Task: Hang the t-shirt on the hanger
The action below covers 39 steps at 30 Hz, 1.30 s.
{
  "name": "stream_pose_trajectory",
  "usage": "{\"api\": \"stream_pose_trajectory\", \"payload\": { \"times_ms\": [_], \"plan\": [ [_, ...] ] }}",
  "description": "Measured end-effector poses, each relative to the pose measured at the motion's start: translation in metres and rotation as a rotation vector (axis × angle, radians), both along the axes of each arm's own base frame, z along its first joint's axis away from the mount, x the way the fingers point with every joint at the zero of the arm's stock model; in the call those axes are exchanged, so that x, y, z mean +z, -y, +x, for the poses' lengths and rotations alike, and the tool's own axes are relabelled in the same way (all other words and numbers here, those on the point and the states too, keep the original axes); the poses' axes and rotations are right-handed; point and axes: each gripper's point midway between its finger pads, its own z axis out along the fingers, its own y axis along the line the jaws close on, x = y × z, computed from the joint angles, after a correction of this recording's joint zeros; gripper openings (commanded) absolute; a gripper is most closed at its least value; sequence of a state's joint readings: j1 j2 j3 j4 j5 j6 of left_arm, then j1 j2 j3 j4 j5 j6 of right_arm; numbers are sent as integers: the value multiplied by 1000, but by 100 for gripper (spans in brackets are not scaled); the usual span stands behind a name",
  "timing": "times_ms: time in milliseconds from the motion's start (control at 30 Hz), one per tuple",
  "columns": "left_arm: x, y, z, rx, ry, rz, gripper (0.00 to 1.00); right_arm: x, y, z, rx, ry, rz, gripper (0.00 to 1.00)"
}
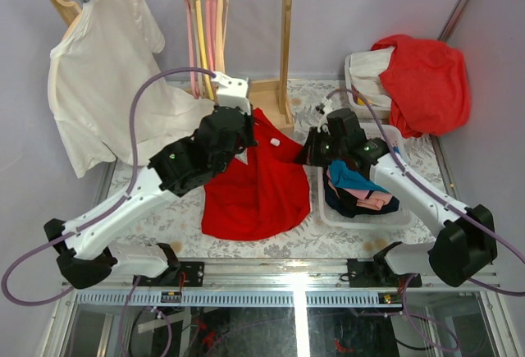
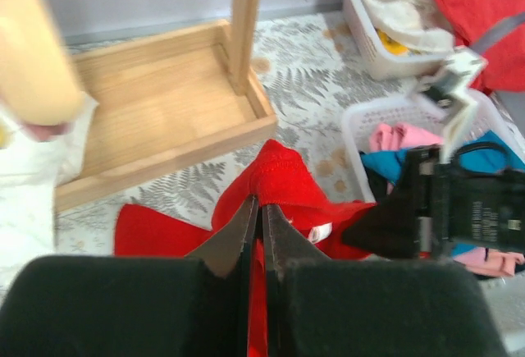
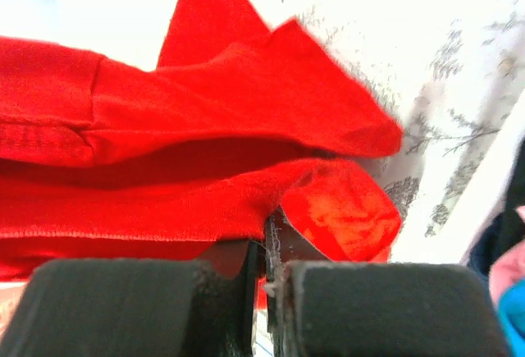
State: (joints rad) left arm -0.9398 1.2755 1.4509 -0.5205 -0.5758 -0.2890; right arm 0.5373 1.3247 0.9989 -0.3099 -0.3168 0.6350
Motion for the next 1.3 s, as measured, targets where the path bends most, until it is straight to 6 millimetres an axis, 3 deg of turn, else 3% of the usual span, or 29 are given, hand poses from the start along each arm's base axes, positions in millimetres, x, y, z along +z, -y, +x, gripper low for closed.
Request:
{"api": "stream_pose_trajectory", "payload": {
  "times_ms": [133,300,400,467,633,867,1033,1167,1300],
  "plan": [
    [23,-36,0,80,33,-15,0,49,2,22,-36,117,-15,0],
    [70,-73,-3,174,111,-77,0,148,-5,42,-43,316,63,0],
    [98,-87,-10,199,159,-129,0,190,-10,40,-27,402,114,0],
    [115,-96,-16,208,189,-166,0,206,-14,28,5,430,147,0],
    [147,-113,-35,190,241,-249,0,219,-25,-28,154,435,281,0],
    [164,-112,-46,127,265,-300,0,236,-25,-106,344,427,501,0],
    [170,-85,-34,79,258,-310,0,246,-13,-122,341,451,530,0],
    [140,-55,-17,44,202,-284,0,233,12,-117,206,466,431,0],
    [78,-24,-8,17,96,-220,0,195,36,-97,45,439,274,0]
  ]
}}
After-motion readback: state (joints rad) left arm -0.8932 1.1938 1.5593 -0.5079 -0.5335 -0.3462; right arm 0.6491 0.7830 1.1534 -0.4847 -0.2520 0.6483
